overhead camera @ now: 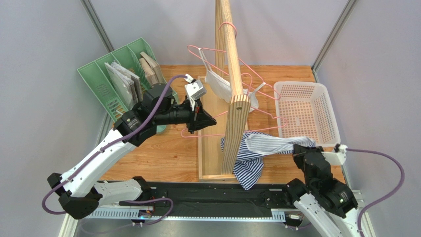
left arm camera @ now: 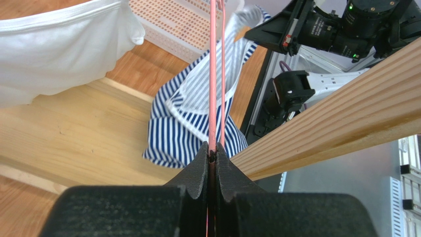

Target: Remove the tank top from the hanger

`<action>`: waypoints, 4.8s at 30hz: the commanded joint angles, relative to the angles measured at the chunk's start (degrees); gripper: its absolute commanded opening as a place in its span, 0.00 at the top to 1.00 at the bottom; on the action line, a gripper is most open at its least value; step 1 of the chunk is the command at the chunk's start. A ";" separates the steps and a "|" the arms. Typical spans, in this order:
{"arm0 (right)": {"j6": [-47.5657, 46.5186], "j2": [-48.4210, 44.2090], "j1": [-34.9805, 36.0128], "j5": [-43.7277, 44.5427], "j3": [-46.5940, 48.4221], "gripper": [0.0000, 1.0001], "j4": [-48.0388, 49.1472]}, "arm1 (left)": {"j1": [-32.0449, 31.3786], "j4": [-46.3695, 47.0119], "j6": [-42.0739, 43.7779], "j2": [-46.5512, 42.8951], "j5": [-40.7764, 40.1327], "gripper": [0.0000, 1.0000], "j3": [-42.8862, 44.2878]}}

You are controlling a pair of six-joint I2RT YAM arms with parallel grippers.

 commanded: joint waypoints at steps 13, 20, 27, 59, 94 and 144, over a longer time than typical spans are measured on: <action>-0.66 -6.41 0.09 9.72 1.15 1.00 0.66 | 0.27 -1.07 3.09 -0.30 9.67 1.00 4.81; -2.60 -6.33 0.09 6.83 1.24 1.00 4.00 | 0.27 -4.06 3.44 4.54 5.99 1.00 13.68; -4.44 -6.42 0.09 4.97 1.85 1.00 5.32 | 0.27 -14.05 7.21 12.80 1.78 1.00 33.24; -32.12 0.00 0.09 -15.49 4.67 1.00 19.99 | 0.27 -11.71 -3.23 -2.75 -22.32 0.95 14.84; -27.40 77.06 27.94 -9.98 10.19 0.01 29.85 | 0.27 -15.40 -1.83 -20.85 -32.42 0.42 3.15; -41.79 15.84 28.56 -10.06 -7.55 1.00 52.95 | 0.36 -16.55 -5.96 -27.36 -30.58 0.43 0.86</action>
